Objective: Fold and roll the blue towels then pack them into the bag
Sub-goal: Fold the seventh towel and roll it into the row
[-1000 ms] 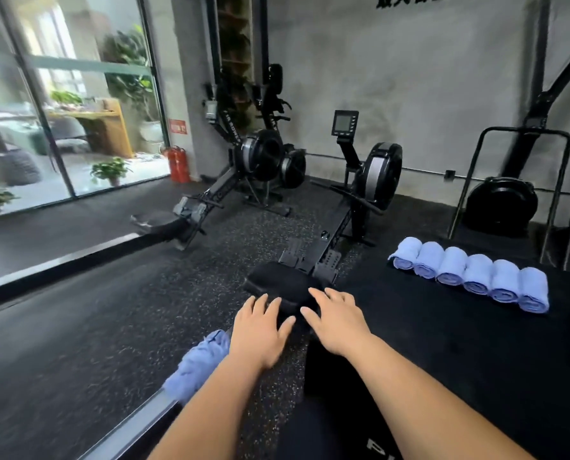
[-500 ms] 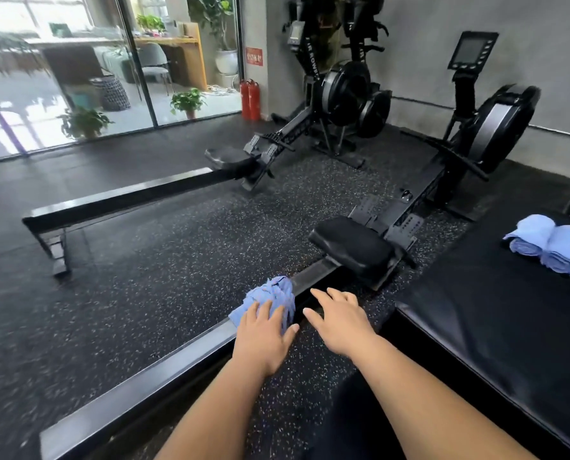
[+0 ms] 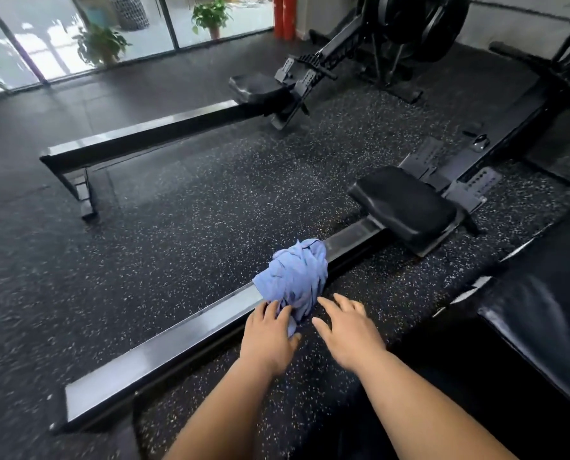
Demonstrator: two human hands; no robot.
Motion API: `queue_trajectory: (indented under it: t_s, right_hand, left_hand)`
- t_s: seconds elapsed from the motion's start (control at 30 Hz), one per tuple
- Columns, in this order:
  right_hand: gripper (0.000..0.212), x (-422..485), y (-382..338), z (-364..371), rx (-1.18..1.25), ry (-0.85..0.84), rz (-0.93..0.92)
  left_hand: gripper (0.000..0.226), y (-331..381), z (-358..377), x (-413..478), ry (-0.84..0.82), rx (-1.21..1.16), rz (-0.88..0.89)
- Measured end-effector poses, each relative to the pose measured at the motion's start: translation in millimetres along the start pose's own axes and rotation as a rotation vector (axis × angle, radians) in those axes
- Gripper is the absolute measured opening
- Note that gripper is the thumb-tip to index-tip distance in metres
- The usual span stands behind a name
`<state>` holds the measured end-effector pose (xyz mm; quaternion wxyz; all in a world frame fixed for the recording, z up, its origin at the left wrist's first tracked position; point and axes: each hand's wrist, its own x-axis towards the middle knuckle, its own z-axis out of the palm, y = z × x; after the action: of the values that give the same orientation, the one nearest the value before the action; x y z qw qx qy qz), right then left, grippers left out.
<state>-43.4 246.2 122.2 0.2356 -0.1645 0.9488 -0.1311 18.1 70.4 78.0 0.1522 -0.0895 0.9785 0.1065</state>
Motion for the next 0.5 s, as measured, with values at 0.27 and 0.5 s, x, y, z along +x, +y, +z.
queue_trajectory:
  t_s: [0.27, 0.5]
  right_hand:
    - [0.06, 50.3, 5.3, 19.7, 0.009, -0.078, 0.019]
    - [0.06, 85.6, 2.6, 39.9, 0.052, -0.104, 0.021]
  left_hand:
    - [0.071, -13.7, 22.5, 48.5, -0.039, -0.049, -0.058]
    - [0.072, -25.8, 37.9, 100.5, -0.075, -0.062, -0.109]
